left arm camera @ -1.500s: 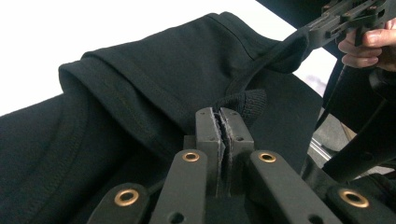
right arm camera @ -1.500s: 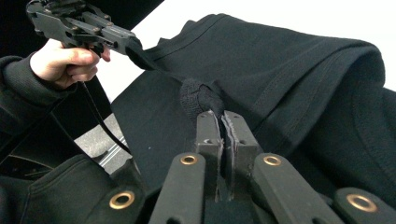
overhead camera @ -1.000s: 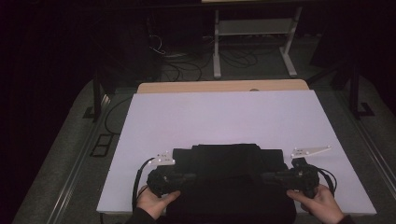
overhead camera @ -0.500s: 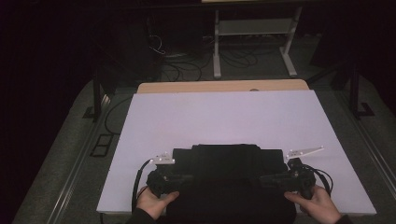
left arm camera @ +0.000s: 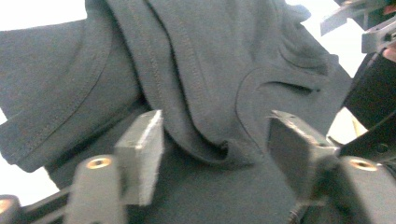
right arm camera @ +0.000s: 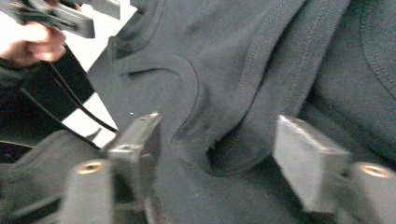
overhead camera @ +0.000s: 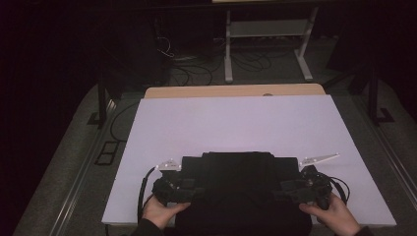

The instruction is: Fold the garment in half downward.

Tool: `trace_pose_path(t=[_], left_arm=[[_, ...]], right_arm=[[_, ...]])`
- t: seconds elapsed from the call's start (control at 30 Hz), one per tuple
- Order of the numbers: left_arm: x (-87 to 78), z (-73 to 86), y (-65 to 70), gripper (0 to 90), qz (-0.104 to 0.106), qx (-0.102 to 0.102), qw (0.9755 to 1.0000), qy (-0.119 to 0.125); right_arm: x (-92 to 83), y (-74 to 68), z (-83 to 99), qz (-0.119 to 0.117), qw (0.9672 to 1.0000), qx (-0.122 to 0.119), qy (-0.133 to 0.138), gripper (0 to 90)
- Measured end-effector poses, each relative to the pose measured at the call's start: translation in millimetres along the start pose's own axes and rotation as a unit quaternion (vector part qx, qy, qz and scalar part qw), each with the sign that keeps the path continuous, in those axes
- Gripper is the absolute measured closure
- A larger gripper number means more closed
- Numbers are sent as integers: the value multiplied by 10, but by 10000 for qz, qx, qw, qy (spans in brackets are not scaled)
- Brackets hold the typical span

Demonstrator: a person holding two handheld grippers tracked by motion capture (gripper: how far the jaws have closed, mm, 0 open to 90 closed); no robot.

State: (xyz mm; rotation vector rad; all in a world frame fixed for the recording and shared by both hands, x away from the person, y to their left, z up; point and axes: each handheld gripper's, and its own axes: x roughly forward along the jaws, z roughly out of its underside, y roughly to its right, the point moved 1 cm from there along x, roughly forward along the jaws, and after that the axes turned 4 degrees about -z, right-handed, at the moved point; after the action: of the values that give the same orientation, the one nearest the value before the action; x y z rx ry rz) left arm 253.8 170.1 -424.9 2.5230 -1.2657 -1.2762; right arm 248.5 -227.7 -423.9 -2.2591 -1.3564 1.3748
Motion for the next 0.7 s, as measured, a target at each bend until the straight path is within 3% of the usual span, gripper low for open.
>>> trace_pose_path(t=[0.17, 0.27, 0.4, 0.47, 0.57, 0.7], left_arm=[[-48, -41, 16, 223, 120, 145, 9998, 40], [-82, -77, 35, 136, 105, 240, 9996, 72], [-125, -126, 18, 72, 88, 304, 9994, 126], [-162, -147, -5, 60, 62, 348, 9990, 289], [-202, -188, -68, 5, 122, 247, 9990, 354], [-252, -234, -111, 0, 56, 329, 9988, 372]], right_arm=[[-14, -36, -34, -3, 9999, -164, 31, 113], [-45, -54, -59, 119, 9996, -255, 95, 10], [-94, -49, -96, 155, 9993, -299, 191, 0], [-121, -42, -123, 215, 9990, -313, 215, 0], [-164, -27, -161, 289, 9988, -350, 197, 0], [-228, 0, -216, 539, 9977, -382, 134, 0]])
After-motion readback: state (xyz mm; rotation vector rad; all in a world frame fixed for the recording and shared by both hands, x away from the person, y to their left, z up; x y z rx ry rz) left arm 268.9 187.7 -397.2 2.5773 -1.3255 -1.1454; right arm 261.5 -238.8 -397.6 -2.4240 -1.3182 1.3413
